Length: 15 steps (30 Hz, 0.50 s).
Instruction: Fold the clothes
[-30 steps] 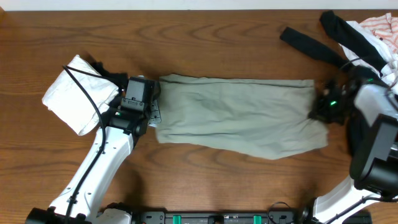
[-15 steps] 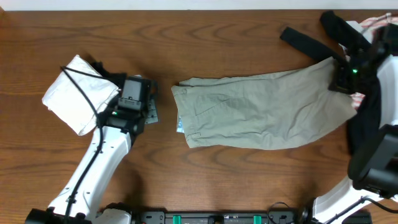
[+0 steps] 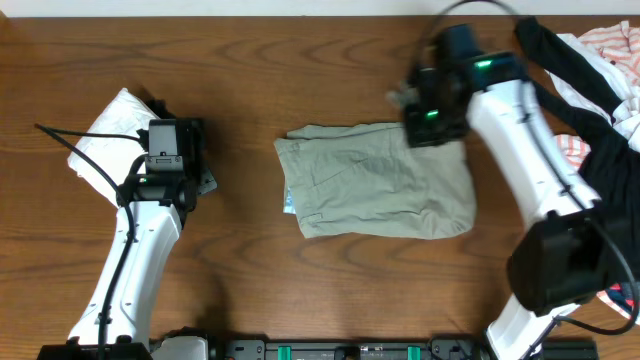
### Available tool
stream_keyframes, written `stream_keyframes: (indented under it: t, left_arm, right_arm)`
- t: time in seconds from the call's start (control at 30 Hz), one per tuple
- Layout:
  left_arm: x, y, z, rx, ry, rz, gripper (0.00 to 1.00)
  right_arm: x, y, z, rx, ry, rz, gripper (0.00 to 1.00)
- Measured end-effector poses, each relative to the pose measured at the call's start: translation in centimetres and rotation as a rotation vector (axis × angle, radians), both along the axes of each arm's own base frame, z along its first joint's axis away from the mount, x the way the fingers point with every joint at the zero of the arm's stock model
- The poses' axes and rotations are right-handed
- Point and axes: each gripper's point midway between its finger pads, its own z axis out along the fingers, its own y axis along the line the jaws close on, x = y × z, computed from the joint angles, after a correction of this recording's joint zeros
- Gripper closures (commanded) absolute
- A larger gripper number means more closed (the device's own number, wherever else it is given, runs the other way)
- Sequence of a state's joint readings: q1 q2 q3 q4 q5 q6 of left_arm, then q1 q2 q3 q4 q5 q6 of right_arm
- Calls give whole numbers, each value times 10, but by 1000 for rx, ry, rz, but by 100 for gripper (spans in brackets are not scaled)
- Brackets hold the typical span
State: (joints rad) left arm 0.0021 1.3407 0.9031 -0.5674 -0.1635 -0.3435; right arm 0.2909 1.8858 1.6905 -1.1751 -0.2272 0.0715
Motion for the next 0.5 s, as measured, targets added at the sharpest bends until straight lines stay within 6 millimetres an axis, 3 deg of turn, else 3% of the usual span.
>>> stream_keyframes:
  t: [0.13,0.27,0.5]
  left_arm:
    - [0,0,0,0,0,0,50]
    - [0,0,0,0,0,0,50]
    - [0,0,0,-3,-1,5,49]
  right_arm:
    - [-18,56,2,13,-28,117,99]
    - [-36,97,3,23,-53,200,99]
    - [-59,133,0,25,-53,273,99]
